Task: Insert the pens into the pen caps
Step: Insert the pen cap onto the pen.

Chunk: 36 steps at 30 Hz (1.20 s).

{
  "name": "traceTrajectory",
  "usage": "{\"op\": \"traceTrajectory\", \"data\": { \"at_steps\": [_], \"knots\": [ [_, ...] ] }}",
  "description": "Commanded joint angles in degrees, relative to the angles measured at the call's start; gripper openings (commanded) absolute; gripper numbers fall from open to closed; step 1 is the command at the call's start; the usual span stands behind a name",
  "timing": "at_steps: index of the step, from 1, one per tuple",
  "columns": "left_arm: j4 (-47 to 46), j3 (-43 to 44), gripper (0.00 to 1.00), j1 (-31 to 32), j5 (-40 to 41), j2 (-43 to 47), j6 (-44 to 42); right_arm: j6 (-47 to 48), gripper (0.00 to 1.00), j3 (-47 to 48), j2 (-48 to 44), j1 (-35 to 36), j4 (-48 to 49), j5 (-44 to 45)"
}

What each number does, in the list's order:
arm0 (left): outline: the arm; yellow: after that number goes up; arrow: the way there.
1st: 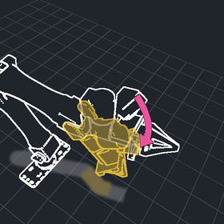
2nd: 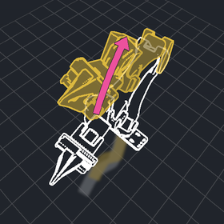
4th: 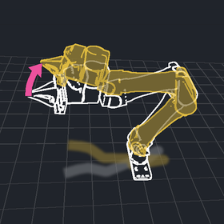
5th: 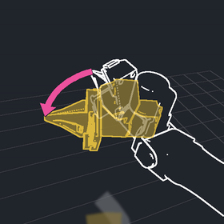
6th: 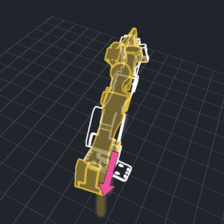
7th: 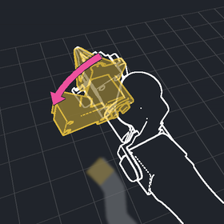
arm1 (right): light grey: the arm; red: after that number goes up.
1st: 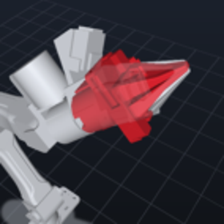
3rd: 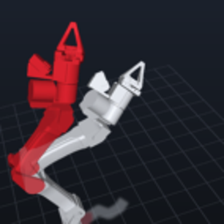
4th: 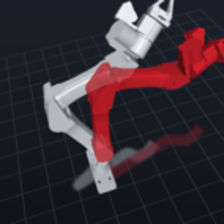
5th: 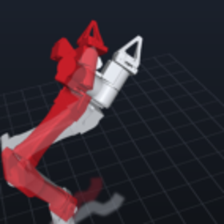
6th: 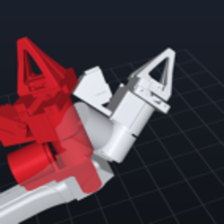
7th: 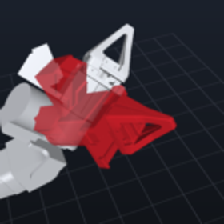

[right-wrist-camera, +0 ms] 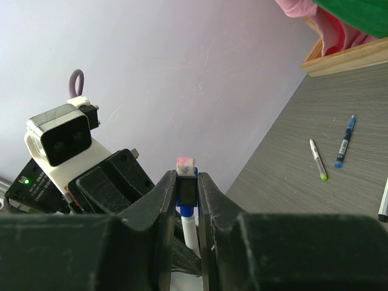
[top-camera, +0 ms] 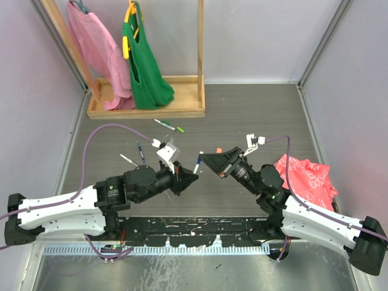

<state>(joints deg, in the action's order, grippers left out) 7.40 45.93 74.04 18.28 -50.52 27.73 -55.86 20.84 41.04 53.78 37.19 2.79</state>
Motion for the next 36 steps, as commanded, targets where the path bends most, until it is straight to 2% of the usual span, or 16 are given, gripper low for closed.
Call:
{"op": "traceTrajectory", "data": {
  "at_steps": [1, 20, 29, 36],
  "knots": [
    [-5.0, 0.5, 0.00, -0.1, 2.9, 1.3, -0.9, -0.2, 0.00, 0.4, 0.3, 0.2, 1.5, -2.2],
    [-6.3, 5.6, 0.00, -0.1, 9.7, -3.8, -2.8, -1.0, 0.00, 0.1, 1.4, 0.3, 1.5, -6.5],
    [-7.0, 8.4, 0.00, -0.1, 12.6, -3.6, -3.9, 5.2, 0.00, 1.4, -0.6, 1.9, -7.3, -5.5],
    [-7.2, 11.1, 0.00, -0.1, 13.2, -4.4, -4.8, 9.6, 0.00, 3.0, -0.7, 9.1, -13.5, -0.1]
  ]
}}
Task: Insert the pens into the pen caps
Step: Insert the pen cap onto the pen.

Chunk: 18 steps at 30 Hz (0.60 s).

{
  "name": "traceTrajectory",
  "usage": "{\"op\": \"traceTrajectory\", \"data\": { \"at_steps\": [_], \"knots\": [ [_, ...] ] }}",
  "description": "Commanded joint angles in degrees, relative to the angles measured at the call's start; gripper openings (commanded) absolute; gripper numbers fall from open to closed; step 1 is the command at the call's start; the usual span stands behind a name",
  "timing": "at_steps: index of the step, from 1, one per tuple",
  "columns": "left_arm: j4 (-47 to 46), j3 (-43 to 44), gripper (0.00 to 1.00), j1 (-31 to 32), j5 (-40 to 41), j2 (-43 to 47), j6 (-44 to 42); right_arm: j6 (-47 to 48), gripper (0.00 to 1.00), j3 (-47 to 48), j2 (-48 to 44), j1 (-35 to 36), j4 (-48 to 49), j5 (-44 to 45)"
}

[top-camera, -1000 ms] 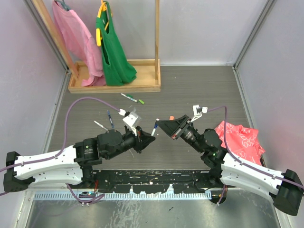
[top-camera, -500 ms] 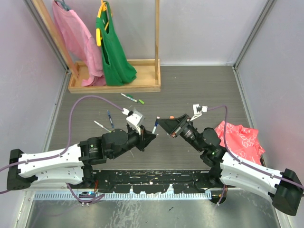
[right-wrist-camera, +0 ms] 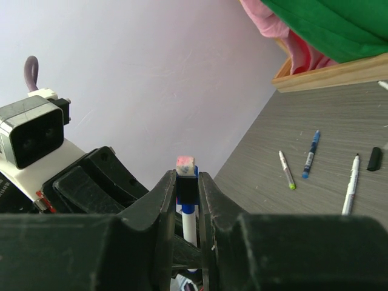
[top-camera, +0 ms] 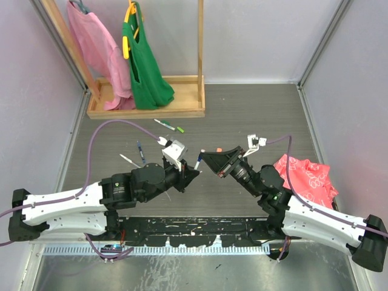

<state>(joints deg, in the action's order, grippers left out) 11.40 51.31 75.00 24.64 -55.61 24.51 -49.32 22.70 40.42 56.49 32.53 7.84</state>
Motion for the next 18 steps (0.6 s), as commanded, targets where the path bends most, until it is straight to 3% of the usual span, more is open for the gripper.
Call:
{"op": "traceTrajectory", "data": {
  "at_steps": [1, 9, 18],
  "knots": [
    [-11.6, 5.7, 0.00, -1.1, 7.1, 0.8, -1.8, 3.4, 0.00, 1.1, -0.1, 7.7, -9.6, -4.1],
    [-14.6, 6.6, 0.00, -1.1, 9.4, 2.0, -4.0, 2.4, 0.00, -2.5, -0.3, 16.0, -10.2, 3.0],
    [-20.5, 7.3, 0.00, -1.1, 9.8, 2.2, -6.1, 0.1, 0.00, -5.5, 7.0, 28.5, -3.6, 12.4]
  ]
}}
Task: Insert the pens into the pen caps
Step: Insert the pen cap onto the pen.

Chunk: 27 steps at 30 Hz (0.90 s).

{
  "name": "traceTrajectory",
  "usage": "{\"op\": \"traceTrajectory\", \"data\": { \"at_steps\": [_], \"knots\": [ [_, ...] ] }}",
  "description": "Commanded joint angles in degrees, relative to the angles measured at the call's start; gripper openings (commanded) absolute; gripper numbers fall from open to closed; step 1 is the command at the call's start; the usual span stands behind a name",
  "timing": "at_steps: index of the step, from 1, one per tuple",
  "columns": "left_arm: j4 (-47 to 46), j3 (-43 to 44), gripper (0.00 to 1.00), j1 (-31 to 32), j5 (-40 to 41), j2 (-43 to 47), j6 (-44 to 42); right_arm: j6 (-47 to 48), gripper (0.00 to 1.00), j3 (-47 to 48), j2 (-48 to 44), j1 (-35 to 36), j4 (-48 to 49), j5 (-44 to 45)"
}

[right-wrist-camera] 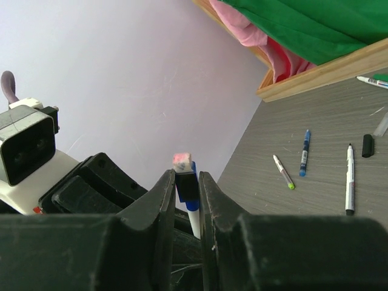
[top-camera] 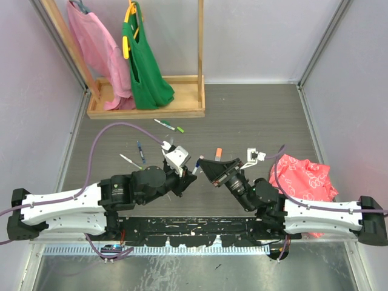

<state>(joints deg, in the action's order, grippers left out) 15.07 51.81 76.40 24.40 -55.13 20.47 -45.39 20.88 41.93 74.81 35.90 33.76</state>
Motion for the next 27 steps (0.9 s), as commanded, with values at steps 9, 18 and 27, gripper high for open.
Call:
{"op": "traceTrajectory", "data": {
  "at_steps": [9, 18, 27],
  "knots": [
    [-26.0, 7.8, 0.00, -2.5, 8.0, 4.1, -3.8, -5.5, 0.00, -5.3, 10.5, 16.0, -3.3, -9.4],
    [-23.5, 6.4, 0.00, -2.5, 1.6, 5.9, -2.7, 4.9, 0.00, 4.9, 0.9, 15.6, -22.1, -0.2],
    [-22.6, 7.8, 0.00, -2.4, -6.3, 3.9, -2.5, 16.4, 0.00, 15.0, -2.4, 15.2, -30.2, 5.6]
  ]
}}
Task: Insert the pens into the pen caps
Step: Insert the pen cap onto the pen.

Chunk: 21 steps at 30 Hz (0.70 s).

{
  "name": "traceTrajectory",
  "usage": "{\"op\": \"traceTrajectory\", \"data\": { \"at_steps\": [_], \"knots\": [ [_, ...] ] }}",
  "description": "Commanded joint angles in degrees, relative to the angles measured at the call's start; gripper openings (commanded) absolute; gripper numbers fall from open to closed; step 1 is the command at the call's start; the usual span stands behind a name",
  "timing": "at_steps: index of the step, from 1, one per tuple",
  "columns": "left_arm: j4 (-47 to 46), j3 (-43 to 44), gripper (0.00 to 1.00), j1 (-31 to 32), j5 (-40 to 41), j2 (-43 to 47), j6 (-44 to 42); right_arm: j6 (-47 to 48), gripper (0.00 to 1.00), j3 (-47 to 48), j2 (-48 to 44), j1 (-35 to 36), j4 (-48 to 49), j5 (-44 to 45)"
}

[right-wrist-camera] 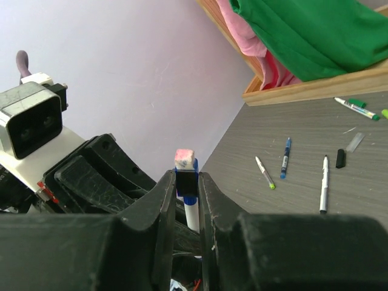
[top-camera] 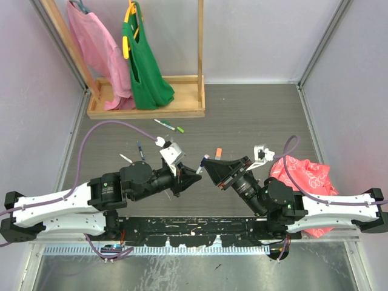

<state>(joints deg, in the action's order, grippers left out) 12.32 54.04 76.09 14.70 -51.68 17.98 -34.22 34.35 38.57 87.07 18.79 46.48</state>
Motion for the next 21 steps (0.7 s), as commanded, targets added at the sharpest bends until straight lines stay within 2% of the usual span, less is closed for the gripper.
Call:
{"op": "traceTrajectory", "data": {
  "at_steps": [1, 5, 10, 15, 21],
  "knots": [
    [-19.8, 5.6, 0.00, -2.2, 3.1, 0.4, 0.1, 6.4, 0.00, 2.2, 0.9, 3.0, -13.1, -7.0],
    [-19.3, 5.0, 0.00, -2.2, 2.9, 0.4, 0.7, 11.7, 0.01, 5.7, 0.9, 2.9, -13.2, -5.8],
    [-18.6, 4.8, 0.00, -2.2, 2.4, 0.0, 1.1, 15.8, 0.12, 9.3, 0.6, 3.0, -11.4, -4.7],
    [-17.3, 4.4, 0.00, -2.2, 3.0, 0.2, 1.5, 18.1, 0.27, 12.4, 0.2, 3.0, -10.4, -3.8],
    [-16.3, 3.1, 0.00, -2.2, 3.4, 1.1, 2.0, 19.8, 0.36, 13.8, -1.6, 3.0, -9.0, -3.0]
  ]
}}
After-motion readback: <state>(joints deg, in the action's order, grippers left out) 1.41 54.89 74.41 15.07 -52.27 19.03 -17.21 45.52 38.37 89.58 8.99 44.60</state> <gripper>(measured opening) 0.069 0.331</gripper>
